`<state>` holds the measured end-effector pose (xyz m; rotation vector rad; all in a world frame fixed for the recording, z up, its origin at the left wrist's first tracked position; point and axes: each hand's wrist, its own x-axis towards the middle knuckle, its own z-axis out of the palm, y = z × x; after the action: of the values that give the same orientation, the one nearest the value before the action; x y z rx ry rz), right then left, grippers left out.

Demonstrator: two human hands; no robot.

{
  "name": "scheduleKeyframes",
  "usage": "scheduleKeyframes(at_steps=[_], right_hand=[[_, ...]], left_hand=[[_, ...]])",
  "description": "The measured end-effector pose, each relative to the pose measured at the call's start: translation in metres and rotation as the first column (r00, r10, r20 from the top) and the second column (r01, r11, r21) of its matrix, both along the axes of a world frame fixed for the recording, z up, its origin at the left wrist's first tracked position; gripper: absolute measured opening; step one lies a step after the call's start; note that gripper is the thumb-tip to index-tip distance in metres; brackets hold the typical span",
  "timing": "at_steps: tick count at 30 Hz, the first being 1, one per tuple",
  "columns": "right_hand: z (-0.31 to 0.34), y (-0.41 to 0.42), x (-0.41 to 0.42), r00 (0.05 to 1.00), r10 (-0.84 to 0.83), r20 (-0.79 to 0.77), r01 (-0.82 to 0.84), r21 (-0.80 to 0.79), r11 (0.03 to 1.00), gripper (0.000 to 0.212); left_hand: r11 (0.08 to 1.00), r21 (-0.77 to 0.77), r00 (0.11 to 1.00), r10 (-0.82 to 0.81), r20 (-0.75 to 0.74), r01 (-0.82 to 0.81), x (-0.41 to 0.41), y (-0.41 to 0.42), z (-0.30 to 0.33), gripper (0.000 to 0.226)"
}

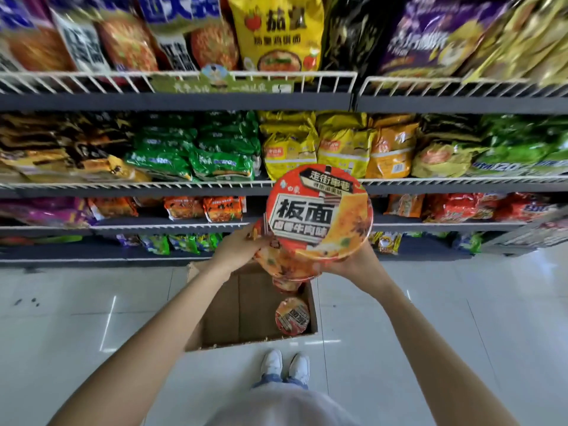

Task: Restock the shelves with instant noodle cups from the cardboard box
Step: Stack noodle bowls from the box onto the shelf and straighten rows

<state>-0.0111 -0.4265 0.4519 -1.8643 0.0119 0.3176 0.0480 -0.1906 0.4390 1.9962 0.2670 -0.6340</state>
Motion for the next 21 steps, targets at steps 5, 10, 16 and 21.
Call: scheduleKeyframes(at_steps=[5,10,16,21], right_hand=[[0.075,0.002,0.025,0.973,-0.163,0.163,0.150,0.088,0.985,0.113],[0.160,-0.004,0.057,0.931,-0.234,0.281,0.164,0.252,0.954,0.120],[0.274,-0.009,0.079,0.878,-0.244,0.411,0.042,0.442,0.896,0.105],[0.351,-0.009,0.096,0.813,-0.267,0.517,-0.008,0.469,0.883,0.075]], left_hand=[[0.993,0.087,0.962,-0.098,0.254,0.079,0.009,0.009,0.094,0.072],[0.997,-0.002,0.710,-0.050,0.702,0.073,0.000,0.010,0.188,0.047],[0.985,0.173,0.259,-0.167,0.951,0.000,0.016,0.009,0.279,0.095],[0.980,0.182,0.022,-0.181,0.983,-0.078,0.035,-0.002,0.342,0.101]])
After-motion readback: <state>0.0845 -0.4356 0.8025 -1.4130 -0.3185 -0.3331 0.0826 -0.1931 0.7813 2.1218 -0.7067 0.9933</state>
